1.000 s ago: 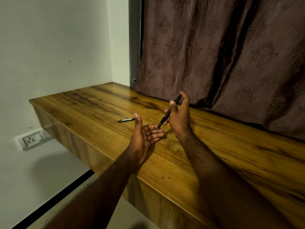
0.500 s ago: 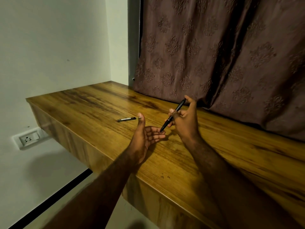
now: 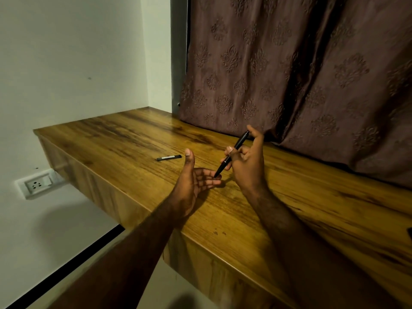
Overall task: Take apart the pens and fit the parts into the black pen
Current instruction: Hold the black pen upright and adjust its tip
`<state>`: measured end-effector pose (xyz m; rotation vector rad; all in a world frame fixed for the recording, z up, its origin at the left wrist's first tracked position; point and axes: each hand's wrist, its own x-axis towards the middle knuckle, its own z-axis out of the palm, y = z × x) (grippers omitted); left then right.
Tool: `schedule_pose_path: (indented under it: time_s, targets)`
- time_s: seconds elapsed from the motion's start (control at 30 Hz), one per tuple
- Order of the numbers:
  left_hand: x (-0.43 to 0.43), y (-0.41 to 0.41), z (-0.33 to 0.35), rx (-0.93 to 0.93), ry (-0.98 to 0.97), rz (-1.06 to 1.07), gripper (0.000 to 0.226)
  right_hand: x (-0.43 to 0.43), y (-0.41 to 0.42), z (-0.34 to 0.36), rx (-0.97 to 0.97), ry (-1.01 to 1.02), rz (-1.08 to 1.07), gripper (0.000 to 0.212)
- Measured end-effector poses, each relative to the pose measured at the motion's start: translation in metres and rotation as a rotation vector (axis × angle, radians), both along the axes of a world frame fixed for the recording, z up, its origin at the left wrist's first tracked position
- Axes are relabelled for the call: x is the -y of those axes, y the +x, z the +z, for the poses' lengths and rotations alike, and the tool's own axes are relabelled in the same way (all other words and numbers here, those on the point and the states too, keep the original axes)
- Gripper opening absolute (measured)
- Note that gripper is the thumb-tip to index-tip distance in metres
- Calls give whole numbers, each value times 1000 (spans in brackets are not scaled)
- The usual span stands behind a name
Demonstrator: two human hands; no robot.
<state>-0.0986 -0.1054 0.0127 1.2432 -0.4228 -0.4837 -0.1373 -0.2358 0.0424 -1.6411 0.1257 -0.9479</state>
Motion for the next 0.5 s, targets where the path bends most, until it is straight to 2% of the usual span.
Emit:
schedule_pose_path:
  time_s: [0.17,0.3,0.5]
  targets:
    - [-1,2,-2,2,15,2,109,0,0,0,-6,10,7,77]
    - [0,1,-1,10,14,-2,107,0,0,-3,-21,-22,-5,80]
    - [0,1,-2,34,31,-4,105,-1,1,-1,19,-53,-19,65]
